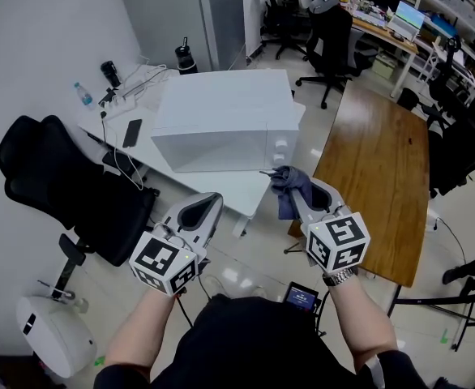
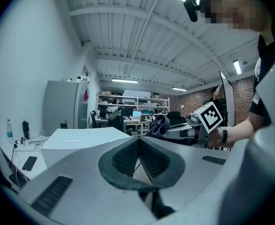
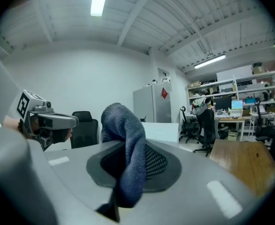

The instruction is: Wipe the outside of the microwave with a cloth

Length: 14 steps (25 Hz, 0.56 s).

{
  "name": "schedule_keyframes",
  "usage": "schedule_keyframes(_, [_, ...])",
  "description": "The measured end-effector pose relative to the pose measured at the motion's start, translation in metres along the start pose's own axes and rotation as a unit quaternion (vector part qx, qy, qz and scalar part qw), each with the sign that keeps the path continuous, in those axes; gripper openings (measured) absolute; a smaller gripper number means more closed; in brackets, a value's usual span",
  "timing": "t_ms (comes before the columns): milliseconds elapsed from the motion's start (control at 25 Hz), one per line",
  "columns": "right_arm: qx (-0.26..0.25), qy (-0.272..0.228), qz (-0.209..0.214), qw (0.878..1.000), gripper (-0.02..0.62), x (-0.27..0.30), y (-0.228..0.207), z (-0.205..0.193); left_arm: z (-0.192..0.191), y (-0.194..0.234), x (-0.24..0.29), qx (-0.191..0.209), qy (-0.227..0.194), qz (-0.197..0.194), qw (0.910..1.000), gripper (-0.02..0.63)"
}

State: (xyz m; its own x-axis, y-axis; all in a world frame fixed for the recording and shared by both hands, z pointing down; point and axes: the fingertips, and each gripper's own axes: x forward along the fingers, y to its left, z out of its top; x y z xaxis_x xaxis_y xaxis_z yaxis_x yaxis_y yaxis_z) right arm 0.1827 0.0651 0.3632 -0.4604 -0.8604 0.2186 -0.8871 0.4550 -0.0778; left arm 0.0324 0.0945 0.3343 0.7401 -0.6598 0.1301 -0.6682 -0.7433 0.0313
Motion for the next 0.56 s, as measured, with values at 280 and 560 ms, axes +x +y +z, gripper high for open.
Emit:
schedule_keyframes(280, [-0.021, -0.008, 0.019, 1.0, 0.067, -0.005, 0.021, 0.011, 0.008, -0.004, -0.002, 0.005, -0.007, 0.0, 1.0, 0.005])
schedule_keyframes(560, [-0.04, -0.011, 0.032, 0.999, 0.067, -0.01, 0.035, 0.015, 0.008, -0.007, -0.007, 0.008, -0.005, 0.007, 0.9999, 0.005])
